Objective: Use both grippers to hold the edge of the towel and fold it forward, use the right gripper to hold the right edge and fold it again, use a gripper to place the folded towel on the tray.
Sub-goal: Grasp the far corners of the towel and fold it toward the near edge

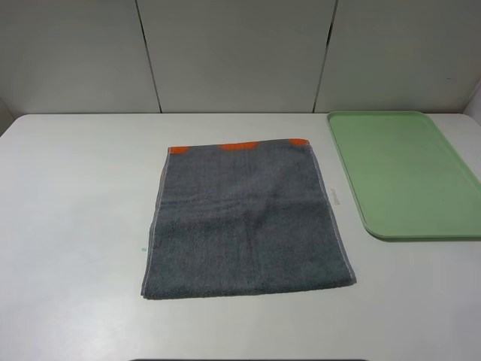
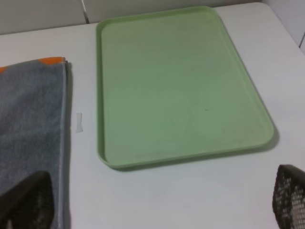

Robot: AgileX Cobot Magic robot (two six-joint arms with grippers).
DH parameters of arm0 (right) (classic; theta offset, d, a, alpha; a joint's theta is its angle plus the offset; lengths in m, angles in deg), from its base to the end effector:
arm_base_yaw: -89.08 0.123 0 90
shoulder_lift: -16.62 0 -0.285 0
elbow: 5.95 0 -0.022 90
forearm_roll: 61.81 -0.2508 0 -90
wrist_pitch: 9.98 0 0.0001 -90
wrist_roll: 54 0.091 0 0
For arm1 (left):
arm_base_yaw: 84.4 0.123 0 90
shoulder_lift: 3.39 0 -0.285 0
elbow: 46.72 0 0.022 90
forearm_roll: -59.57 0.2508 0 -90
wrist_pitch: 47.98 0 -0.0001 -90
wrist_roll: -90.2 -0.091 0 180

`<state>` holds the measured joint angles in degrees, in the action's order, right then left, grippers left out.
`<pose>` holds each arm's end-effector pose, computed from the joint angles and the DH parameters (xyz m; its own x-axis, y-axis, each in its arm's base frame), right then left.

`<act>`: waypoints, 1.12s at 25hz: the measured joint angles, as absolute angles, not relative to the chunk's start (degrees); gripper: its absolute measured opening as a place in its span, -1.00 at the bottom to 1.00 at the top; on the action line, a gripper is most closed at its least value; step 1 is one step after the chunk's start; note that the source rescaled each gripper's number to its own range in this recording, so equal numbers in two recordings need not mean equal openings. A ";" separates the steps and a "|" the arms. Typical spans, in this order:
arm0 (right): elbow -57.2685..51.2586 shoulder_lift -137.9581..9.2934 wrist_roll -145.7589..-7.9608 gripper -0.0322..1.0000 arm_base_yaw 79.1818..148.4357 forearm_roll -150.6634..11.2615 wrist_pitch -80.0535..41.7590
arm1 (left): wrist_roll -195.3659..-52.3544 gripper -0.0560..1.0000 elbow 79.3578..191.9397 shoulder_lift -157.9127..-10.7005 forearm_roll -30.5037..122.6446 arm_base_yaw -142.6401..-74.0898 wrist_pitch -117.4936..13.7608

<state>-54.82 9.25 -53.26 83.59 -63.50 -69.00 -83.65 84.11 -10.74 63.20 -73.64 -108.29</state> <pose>-0.0039 0.0027 0.2783 -0.4224 0.0688 -0.9038 0.0848 0.9957 0.0362 -0.0054 0.0041 0.2751 -0.4236 -0.1576 -0.8920 -0.2676 0.9626 -0.0430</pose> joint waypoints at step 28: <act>-44.05 -27.94 -77.38 1.00 89.85 -76.53 -63.91 | -113.31 0.81 99.47 -44.31 55.70 -92.32 -109.02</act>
<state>-44.05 -27.94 -77.38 89.85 -76.53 -63.91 -113.31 99.47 -44.31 55.70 -92.32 -109.02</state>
